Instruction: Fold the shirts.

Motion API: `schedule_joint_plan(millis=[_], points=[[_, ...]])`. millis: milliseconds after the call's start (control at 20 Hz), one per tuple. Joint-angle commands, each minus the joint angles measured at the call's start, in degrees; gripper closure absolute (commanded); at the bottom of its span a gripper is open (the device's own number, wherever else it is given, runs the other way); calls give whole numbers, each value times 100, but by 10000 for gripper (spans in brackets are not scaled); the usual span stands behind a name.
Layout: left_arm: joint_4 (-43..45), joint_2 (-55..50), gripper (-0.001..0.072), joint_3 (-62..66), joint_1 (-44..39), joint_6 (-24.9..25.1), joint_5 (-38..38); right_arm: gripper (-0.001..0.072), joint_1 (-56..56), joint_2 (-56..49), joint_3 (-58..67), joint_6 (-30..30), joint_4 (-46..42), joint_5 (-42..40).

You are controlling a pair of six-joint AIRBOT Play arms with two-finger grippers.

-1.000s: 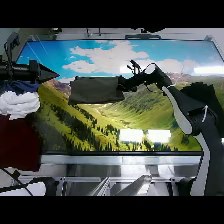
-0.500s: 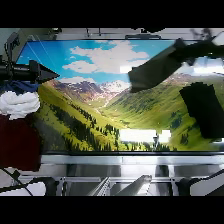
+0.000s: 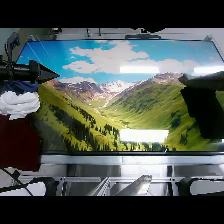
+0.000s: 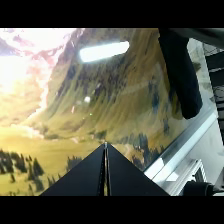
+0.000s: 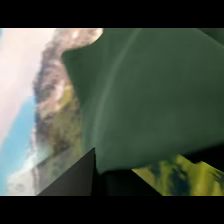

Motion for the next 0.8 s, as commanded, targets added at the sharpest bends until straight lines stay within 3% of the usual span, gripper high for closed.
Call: schedule_joint_plan(millis=[0, 250, 450, 750], points=[[2, -4, 701, -2, 7, 9, 0, 702, -153, 184, -4, 229, -678, 533], [4, -4, 701, -2, -24, 11, -94, 702, -175, 186, -4, -7, -820, 1038], [4, -4, 701, -2, -24, 13, -92, 702, -162, 212, -81, 59, -1757, 1910], [2, -4, 701, -2, -24, 15, -105, 702, -166, 645, -1106, 46, -2594, 1923]])
